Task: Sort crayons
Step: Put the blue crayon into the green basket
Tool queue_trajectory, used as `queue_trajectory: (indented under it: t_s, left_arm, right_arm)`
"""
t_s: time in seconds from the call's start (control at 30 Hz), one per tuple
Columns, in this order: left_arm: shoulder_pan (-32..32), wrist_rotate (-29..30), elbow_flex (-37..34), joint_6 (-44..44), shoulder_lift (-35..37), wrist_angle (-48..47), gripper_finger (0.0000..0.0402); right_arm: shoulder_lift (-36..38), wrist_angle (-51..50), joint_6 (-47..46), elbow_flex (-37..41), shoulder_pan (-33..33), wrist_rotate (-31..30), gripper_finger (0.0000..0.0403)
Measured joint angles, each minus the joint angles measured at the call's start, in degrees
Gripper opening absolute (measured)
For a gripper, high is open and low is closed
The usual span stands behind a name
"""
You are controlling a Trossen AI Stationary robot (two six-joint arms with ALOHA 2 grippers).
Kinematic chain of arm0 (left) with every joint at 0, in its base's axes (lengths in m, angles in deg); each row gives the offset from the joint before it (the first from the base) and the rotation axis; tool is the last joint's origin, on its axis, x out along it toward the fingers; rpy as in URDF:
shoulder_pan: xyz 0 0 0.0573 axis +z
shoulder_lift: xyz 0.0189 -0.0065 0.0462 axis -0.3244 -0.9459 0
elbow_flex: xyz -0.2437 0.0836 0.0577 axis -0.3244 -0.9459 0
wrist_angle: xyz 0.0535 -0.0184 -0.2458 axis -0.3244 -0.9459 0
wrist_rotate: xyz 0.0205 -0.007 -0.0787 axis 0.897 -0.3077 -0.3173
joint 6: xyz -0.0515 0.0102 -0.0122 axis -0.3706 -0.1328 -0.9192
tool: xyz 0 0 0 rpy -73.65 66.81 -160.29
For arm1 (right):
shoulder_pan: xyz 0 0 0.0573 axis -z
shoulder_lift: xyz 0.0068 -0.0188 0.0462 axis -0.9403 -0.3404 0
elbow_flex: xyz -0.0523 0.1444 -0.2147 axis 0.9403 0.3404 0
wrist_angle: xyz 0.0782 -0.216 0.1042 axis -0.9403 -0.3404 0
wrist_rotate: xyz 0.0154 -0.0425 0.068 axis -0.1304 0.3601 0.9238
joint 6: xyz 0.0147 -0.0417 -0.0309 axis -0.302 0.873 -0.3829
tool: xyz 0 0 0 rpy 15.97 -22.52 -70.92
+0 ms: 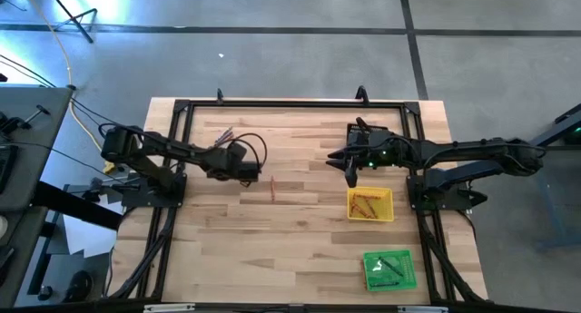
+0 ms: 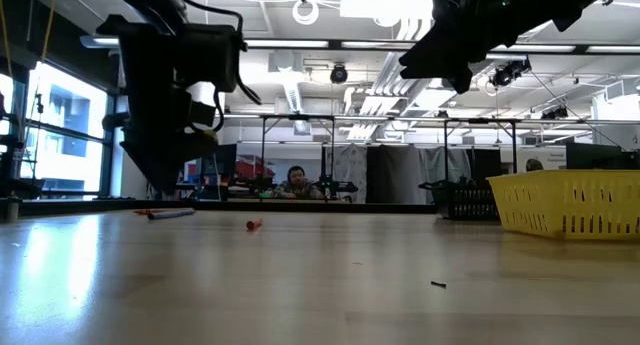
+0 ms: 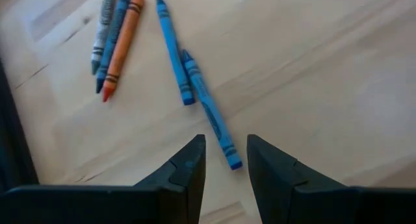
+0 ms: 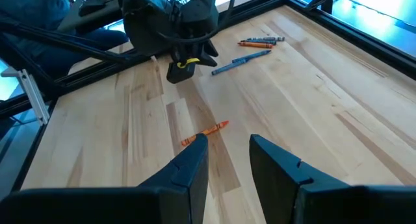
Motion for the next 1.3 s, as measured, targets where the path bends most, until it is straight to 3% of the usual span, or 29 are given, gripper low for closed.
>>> queue_trajectory:
  t_s: [0.77,1.3]
  left_arm:
    - [5.82,-5.45,0.01,1.28,-0.04,2.69,0.0099]
    - [5.75,-8.13,0.01,-2.7,-0.06,2.68,0.0099]
  right_arm:
    - [-0.04,-0.12,1.11,0.0,0.0,0.0,0.0107]
    - [-0.04,-1.24,1.14,0.0,0.0,0.03,0.0107]
